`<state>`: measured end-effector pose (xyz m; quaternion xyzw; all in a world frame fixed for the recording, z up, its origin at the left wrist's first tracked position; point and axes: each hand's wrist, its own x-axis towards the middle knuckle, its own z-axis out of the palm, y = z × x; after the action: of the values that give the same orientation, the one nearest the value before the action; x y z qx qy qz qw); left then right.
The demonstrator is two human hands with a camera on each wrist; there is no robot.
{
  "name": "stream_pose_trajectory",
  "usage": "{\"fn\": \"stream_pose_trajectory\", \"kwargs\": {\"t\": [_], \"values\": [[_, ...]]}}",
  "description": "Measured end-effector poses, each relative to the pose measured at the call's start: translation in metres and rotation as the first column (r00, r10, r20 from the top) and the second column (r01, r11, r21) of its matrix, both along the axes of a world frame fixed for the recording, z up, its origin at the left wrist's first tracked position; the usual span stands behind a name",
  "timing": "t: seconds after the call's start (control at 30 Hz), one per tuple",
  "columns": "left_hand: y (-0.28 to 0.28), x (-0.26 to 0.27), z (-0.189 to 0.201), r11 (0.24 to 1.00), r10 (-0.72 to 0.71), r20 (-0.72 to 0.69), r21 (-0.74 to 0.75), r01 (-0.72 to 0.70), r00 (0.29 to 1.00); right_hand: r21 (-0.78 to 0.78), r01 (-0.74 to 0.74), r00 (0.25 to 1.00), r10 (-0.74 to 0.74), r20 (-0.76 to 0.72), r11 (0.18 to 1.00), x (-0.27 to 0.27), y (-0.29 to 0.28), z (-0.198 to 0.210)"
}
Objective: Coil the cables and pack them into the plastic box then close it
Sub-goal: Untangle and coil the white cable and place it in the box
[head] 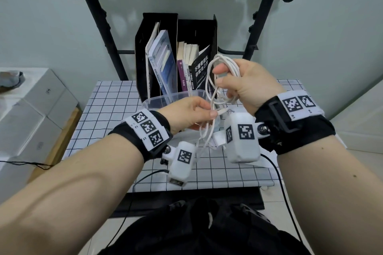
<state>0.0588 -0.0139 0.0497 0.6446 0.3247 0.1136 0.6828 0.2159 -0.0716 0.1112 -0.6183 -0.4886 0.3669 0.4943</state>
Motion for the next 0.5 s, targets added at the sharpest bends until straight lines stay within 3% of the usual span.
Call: {"fn": "stream_pose_trajectory", "kwargs": {"t": [0.07,0.23,0.5], "values": [[-0.001,0.000,0.001,1.000,-0.012,0.009,0.009,0.012,1.000,0.017,0.023,0.999,-0.023,-0.026,1.000,0.001,0.001,0.002],[0.004,0.005,-0.003,0.993,0.109,0.017,0.041,-0.110,0.994,0.039,0.074,0.995,-0.071,-0.068,0.996,0.002,0.000,0.005],[0.011,-0.003,-0.033,0.980,0.107,-0.153,0.183,-0.079,0.982,0.127,0.144,0.968,-0.113,-0.223,0.981,0.017,-0.005,0.031]]}}
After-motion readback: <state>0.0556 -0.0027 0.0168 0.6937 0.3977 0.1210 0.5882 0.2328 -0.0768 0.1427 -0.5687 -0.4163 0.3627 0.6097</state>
